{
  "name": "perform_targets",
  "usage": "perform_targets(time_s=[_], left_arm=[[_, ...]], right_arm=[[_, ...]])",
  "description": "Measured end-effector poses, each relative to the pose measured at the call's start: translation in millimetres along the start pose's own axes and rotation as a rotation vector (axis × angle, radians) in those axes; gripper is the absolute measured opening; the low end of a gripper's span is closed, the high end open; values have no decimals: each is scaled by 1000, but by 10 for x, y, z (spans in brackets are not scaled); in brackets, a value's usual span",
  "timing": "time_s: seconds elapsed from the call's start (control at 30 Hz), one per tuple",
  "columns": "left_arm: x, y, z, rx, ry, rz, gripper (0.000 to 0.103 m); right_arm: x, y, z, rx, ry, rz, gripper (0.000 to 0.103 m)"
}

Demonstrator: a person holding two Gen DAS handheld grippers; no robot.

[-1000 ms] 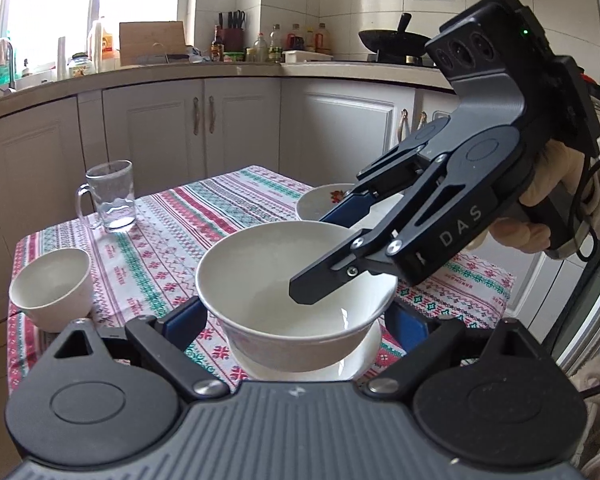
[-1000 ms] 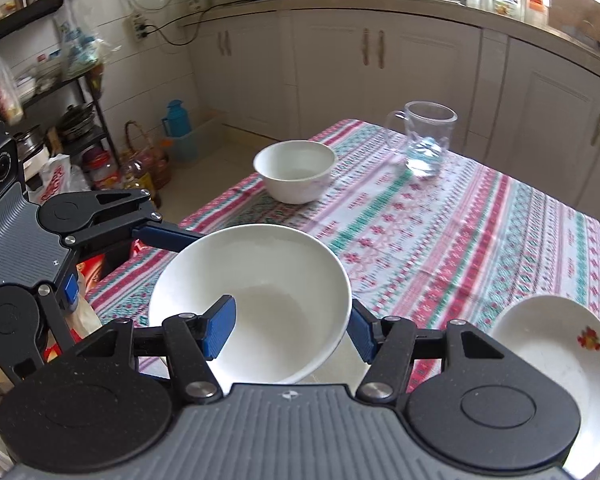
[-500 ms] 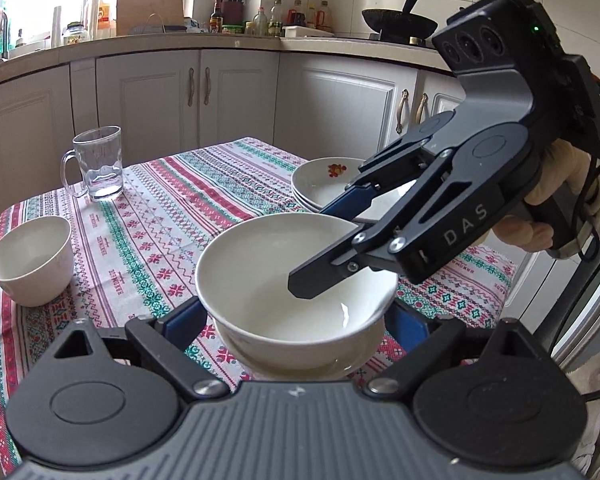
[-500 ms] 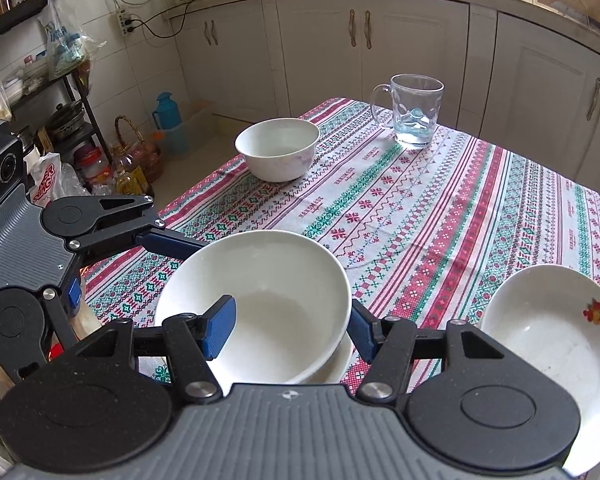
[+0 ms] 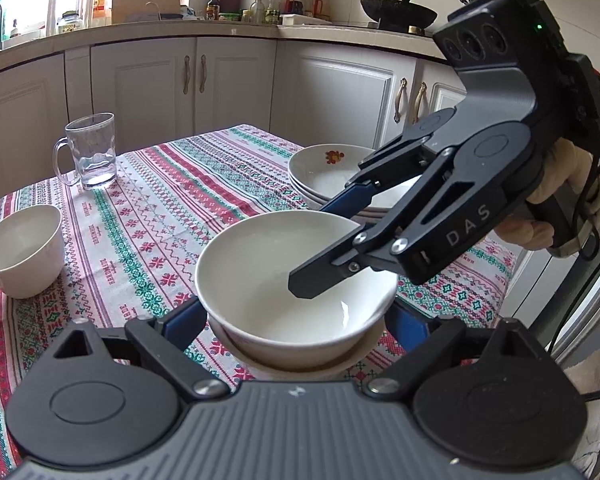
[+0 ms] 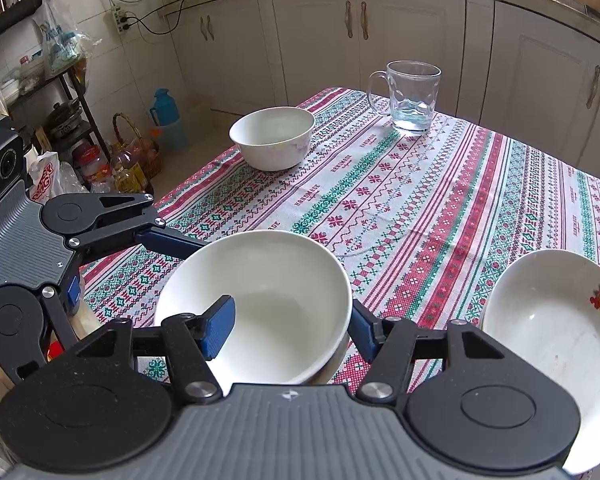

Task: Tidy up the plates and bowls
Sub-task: 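Lower the white bowl into the pink-flowered bowl and open the right gripper, then reach the right gripper to the last white bowl and grasp its rim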

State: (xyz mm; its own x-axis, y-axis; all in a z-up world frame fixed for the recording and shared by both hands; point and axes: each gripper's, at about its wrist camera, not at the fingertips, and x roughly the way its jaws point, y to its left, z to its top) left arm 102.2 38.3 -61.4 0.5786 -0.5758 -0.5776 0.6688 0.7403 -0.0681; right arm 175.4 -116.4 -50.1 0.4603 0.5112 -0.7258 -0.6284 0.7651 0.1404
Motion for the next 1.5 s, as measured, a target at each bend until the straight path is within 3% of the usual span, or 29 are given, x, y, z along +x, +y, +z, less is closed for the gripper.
perform_targets(time_s=[0.3, 0.47, 0.63, 0.9, 1.07, 1.3, 1.5], left_arm=[[14, -3, -12, 13, 10, 5, 98], [-6, 18, -28, -1, 6, 1, 101], [-107, 54, -65, -33, -1, 1, 101], [-370, 104, -141, -77, -31, 52, 101], [-500, 226, -198, -112, -62, 139, 101], [-487, 664, -255, -208, -62, 345, 101], [-388, 1037, -241, -206, -63, 420, 101]], right_arm=[[1, 43, -27, -18, -11, 5, 71], [-1, 64, -47, -18, -20, 14, 83], [-83, 68, -101, -18, -43, -11, 88], [-285, -10, -214, 22, -89, -44, 103], [-326, 11, -140, 23, -99, -31, 103], [-225, 162, 177, -56, -86, -22, 103], [-26, 250, 583, -126, -64, -9, 103]])
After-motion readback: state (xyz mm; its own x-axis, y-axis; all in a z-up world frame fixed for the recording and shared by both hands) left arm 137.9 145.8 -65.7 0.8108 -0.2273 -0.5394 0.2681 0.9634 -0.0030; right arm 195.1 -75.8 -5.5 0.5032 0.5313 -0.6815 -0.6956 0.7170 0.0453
